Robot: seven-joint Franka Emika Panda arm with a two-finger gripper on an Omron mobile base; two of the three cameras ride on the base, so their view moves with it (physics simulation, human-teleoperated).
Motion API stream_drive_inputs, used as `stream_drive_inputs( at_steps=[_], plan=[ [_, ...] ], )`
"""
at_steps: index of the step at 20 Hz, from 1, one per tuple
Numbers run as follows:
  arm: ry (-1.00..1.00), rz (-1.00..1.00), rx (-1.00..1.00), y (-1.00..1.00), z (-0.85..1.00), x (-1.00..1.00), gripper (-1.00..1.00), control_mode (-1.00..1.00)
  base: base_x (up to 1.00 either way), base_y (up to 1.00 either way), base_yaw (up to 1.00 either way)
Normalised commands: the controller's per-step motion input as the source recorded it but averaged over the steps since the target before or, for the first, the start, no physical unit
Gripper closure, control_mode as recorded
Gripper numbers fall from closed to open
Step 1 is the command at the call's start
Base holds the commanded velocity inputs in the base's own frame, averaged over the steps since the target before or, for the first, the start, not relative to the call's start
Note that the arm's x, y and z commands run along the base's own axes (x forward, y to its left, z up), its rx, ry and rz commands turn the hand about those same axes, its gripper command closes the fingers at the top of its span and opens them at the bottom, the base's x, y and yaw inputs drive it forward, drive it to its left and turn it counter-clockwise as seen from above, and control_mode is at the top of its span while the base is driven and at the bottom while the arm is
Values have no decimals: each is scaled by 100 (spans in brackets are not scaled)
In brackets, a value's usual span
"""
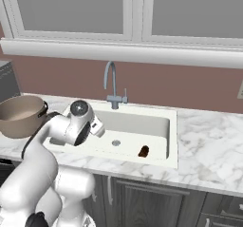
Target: Dump the sweet potato from the pot into the sink. Then turn on the water and wash the sweet potato. Then turn off the water and put the sweet potato back in the pot.
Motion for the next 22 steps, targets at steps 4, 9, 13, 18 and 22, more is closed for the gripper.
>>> stream_drive_inputs(
  at_steps=[4, 9, 13, 18, 22],
  plan=[
    [-11, 22, 0, -69, 13, 6, -100, -100, 0, 0, 0],
    [-12, 21, 0, -65, 7, 2, -100, -100, 0, 0, 0],
    [-19, 19, 0, -48, 18, 0, -100, -100, 0, 0, 0],
    [-29, 20, -4, -4, 2, 1, -100, -100, 0, 0, 0],
    [-27, 16, -11, 0, 3, 26, -100, -100, 0, 0, 0]
  ],
)
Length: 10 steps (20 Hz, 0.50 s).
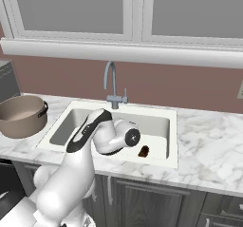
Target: Dump the sweet potato from the pot into the sink. Then turn on the water and wash the sweet potato. Then turn off the water and put the sweet potato back in the pot.
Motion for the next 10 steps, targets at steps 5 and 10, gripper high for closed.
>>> stream_drive_inputs(
  at_steps=[5, 10],
  plan=[
    [-20, 15, -16, 0, 3, 41, -100, -100, 0, 0, 0],
    [-18, 11, -20, -1, 7, 39, -100, -100, 0, 0, 0]
  ],
)
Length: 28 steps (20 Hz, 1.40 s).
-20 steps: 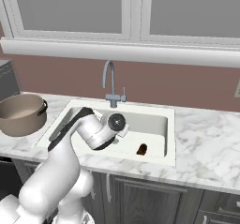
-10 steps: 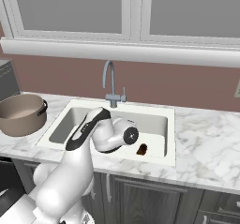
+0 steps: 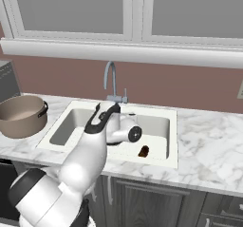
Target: Dump the sweet potato from the pot into the sink. Then turn on the water and wash the sweet potato. Then turn off the water and put the sweet potato back in the pot.
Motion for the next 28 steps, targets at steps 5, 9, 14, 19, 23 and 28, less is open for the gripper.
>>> stream_drive_inputs(
  at_steps=[5, 9, 14, 19, 23, 28],
  plan=[
    [-6, 4, -18, -19, 15, 23, -100, -100, 0, 0, 0],
    [-3, 2, -12, -21, 23, 35, -100, -100, 0, 0, 0],
    [0, 1, -5, -18, 25, 43, -100, -100, 0, 0, 0],
    [0, 0, -2, -5, 7, 40, -100, -100, 0, 0, 0],
    [-5, 0, 0, -1, -3, 19, -100, -100, 0, 0, 0],
    [-1, 1, 0, 0, -5, 39, -100, -100, 0, 0, 0]
  ],
)
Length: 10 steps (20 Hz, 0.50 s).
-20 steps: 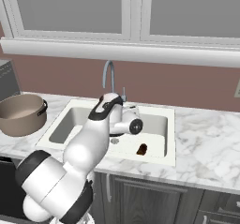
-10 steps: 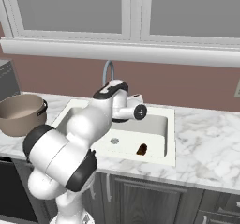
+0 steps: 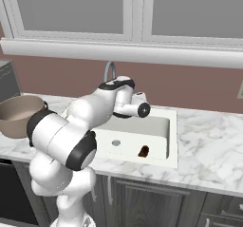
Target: Dump the sweet potato from the pot into the sink. Then turn on the water and wash the sweet potato. Then turn off the water and put the sweet potato back in the pot.
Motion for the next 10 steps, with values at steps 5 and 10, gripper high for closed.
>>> stream_drive_inputs(
  at_steps=[5, 10],
  plan=[
    [-1, 4, 0, 1, -9, 46, -100, -100, 0, 0, 0],
    [-2, 5, 0, 2, -12, 44, -100, -100, 0, 0, 0]
  ],
)
